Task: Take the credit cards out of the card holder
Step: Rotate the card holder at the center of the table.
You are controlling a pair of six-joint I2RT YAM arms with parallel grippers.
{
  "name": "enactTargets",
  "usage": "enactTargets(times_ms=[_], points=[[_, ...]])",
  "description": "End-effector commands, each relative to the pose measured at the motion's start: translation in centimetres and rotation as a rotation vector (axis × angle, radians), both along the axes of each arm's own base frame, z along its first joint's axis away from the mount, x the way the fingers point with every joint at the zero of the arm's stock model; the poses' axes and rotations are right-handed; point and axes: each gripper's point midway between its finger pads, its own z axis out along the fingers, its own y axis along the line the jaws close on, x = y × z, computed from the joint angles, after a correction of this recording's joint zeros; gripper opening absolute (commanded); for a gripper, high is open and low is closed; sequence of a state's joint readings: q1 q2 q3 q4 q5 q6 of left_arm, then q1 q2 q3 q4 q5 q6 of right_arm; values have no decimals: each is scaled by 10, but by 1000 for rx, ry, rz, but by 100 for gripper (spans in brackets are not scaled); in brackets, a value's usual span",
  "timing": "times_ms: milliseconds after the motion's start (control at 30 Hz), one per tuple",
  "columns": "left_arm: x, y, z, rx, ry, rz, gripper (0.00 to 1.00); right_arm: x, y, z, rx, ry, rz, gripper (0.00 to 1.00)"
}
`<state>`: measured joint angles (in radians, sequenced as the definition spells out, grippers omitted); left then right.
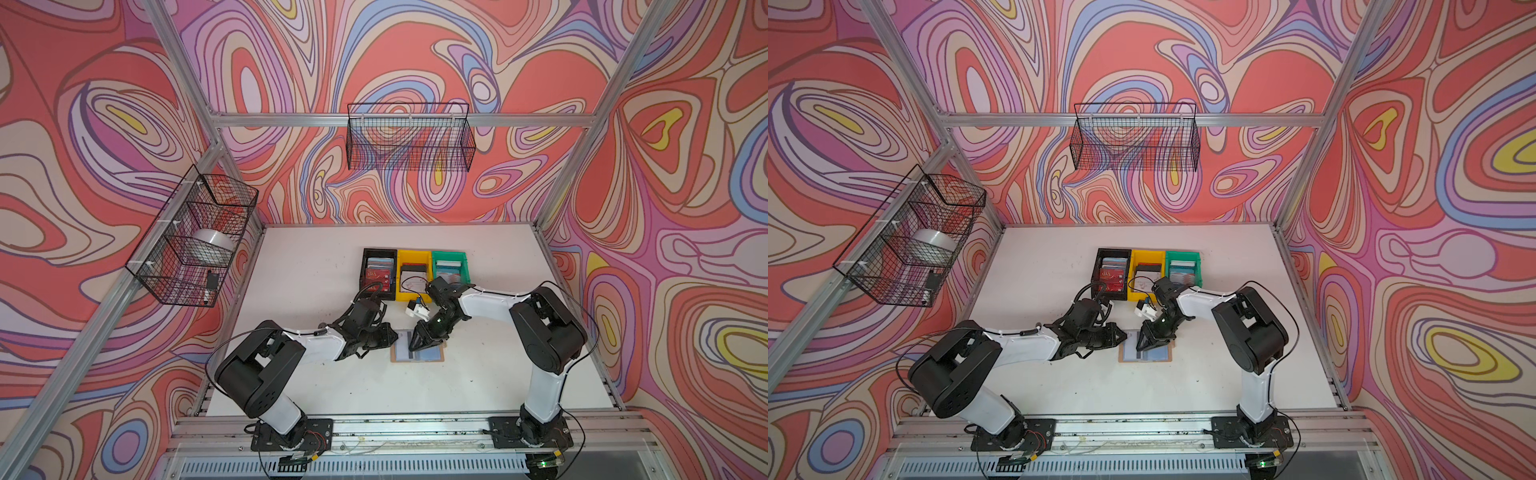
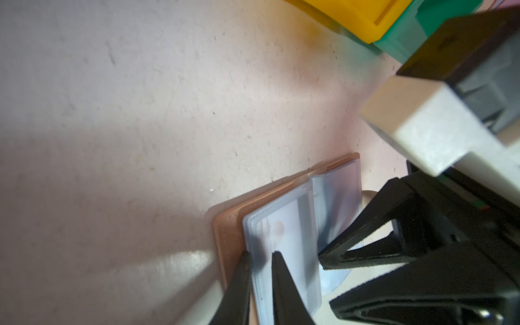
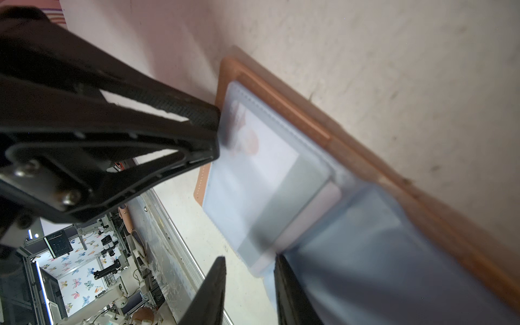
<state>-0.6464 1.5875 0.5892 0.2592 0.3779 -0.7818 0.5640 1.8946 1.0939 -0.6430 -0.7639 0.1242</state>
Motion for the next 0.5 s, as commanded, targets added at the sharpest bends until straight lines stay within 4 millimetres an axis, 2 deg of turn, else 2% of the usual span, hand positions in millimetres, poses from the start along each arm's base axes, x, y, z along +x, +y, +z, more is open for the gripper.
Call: enactTargets(times_ms=[0, 200, 467], points=[[3, -4, 3, -21, 1, -4, 18, -3, -2, -5, -5, 16, 5, 32], [2, -1, 13, -26, -19, 0, 18, 4, -5, 1, 1, 3, -20, 32], [-4, 13, 22, 23, -47, 17, 18, 21, -26, 4, -25, 6, -128, 32]])
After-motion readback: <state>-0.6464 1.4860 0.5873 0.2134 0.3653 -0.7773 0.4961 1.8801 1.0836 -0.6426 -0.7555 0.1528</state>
